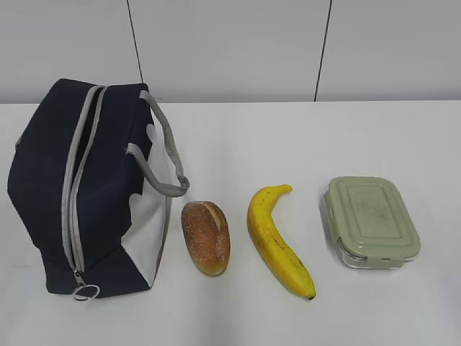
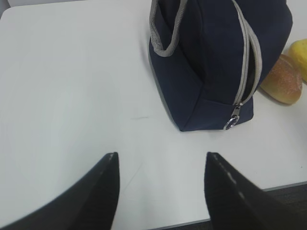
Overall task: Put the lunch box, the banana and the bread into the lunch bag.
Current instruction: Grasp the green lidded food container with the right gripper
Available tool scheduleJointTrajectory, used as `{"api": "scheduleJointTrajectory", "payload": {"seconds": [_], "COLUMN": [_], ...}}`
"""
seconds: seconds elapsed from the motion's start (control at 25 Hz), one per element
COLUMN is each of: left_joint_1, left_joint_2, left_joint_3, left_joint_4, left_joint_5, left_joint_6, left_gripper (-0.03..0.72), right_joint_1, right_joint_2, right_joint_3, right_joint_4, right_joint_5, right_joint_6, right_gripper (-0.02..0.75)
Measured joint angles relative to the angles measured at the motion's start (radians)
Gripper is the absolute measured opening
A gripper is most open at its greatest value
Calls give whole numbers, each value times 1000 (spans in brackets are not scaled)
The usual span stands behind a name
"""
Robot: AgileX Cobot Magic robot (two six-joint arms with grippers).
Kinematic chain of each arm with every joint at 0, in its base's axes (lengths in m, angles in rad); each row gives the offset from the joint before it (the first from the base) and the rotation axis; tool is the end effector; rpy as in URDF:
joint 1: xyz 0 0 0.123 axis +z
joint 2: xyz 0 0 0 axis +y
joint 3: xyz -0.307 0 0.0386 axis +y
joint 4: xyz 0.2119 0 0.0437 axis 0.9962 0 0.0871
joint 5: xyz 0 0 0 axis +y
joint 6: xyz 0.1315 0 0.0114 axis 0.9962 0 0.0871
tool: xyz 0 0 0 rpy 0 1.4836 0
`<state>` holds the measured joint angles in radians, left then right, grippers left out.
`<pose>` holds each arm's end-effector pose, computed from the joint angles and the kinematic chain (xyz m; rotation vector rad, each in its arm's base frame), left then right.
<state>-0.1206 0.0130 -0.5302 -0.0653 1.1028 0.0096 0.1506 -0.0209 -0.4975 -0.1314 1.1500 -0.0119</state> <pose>-0.0289 -0.0042 0.2454 0.1401 2.0659 -0.1466 -0.0303 -0.0206 0.2305 -0.1565 2.1028 -0.0758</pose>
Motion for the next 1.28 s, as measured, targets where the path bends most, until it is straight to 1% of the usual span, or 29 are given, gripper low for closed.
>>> {"api": "scheduleJointTrajectory", "payload": {"seconds": [0.48,0.72,0.88,1.08,1.28], "left_joint_1": [0,0,0,0,0], "left_joint_2": [0,0,0,0,0], "left_joint_3": [0,0,0,0,0], "left_joint_4": [0,0,0,0,0], "left_joint_5": [0,0,0,0,0], "left_joint_6": [0,0,0,0,0], "left_gripper": [424,409,405,404,395], "right_joint_1": [0,0,0,0,0], "right_joint_2": [0,0,9,148,373], "right_joint_3": [0,0,-32,-88,-116], "right_joint_4": [-2,-39,-42,-42,-40], "right_joint_5": [0,0,40,79,91], "right_joint_6": [0,3,50,110,184], "right_gripper": [587,585,582,580,580]}}
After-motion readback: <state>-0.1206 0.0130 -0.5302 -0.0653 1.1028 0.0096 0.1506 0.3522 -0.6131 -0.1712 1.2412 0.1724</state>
